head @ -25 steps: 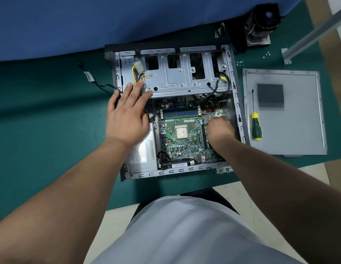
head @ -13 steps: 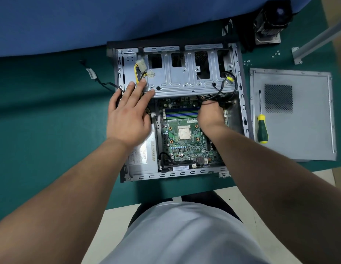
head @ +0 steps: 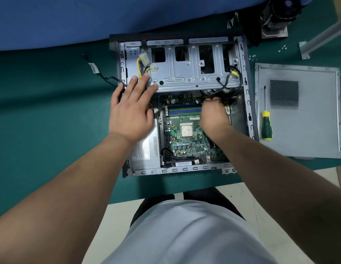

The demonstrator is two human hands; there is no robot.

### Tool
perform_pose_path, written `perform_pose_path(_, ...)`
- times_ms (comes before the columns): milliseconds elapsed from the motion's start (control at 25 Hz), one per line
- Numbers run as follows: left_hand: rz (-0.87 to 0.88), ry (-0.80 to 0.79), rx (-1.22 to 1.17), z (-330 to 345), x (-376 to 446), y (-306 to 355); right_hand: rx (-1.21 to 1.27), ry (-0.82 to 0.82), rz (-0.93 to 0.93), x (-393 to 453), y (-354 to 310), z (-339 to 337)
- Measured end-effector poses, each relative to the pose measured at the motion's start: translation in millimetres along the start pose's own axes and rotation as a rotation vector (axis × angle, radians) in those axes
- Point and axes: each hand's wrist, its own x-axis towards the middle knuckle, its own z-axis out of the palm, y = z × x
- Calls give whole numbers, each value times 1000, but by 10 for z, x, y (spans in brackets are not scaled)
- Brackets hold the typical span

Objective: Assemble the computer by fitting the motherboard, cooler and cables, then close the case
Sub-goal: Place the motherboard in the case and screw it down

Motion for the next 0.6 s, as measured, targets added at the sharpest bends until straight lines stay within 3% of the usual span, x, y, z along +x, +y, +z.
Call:
perform_pose_path(80,-1,0,-2,4,-2,3,-65,86,-41,-113,-131,38)
perform_pose_path(160,-3,-1,-3,6,-7,14,-2,131,-201,-158,-331,85)
perform_pose_path(280,-3,2,-3,0,-7,20,202,41,-410,-73,-627,112)
perform_pose_path(600,3,4,3,9,2,11,205,64,-362,34,-754,251)
